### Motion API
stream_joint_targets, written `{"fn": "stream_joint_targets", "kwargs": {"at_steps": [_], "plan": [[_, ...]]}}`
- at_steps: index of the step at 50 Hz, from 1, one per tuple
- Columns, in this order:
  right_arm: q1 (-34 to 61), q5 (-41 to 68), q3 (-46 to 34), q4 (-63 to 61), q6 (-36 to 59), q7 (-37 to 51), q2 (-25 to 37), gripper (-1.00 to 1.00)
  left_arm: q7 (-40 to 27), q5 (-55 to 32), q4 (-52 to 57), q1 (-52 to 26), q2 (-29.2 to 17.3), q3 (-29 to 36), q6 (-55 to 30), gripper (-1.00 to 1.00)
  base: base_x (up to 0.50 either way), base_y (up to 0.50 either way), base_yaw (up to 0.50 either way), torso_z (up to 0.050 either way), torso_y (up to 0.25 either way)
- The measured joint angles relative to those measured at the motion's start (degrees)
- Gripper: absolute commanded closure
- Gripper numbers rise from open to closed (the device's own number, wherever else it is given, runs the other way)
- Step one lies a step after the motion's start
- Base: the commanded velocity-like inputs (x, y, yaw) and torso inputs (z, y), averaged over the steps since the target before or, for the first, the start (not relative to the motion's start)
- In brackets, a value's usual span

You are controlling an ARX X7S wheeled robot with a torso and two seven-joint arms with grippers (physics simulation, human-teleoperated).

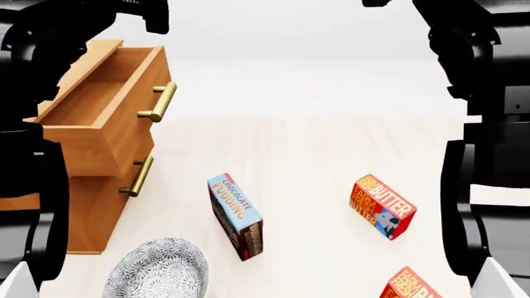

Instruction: Put the butter at the front in the top drawer of the cabinet and close it.

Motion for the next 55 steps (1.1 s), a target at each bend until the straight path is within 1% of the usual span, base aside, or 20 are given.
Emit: {"fn": "stream_joint_targets", "kwargs": {"at_steps": [20, 38, 46, 55], "plan": [[-1.37, 0.48, -0.58, -0.67, 0.48, -0.32, 0.52, -1.00, 4.54, 0.92, -9.46, -4.83, -1.77, 7.03, -7.92, -1.00, 0.00, 0.00, 0.00, 0.000, 0.000], [-2.19, 0.85, -1.50, -1.96, 1.60, -0.72, 0.87, -1.00, 5.77, 0.10, -15.70, -7.39, -2.05, 6.91, -13.33, -1.00, 0.00, 0.00, 0.00, 0.000, 0.000], [-2.25, 0.93, -1.93, -1.68, 1.53, -0.92, 0.82, -1.00, 6.06, -0.10, -18.14, -7.38, -1.88, 6.96, -13.61, -1.00, 0.00, 0.00, 0.00, 0.000, 0.000], [-2.48, 1.08, -2.33, -1.53, 1.44, -1.09, 0.75, -1.00, 6.25, -0.03, -22.05, -7.64, -1.30, 7.09, -12.10, -1.00, 0.00, 0.00, 0.00, 0.000, 0.000]]}}
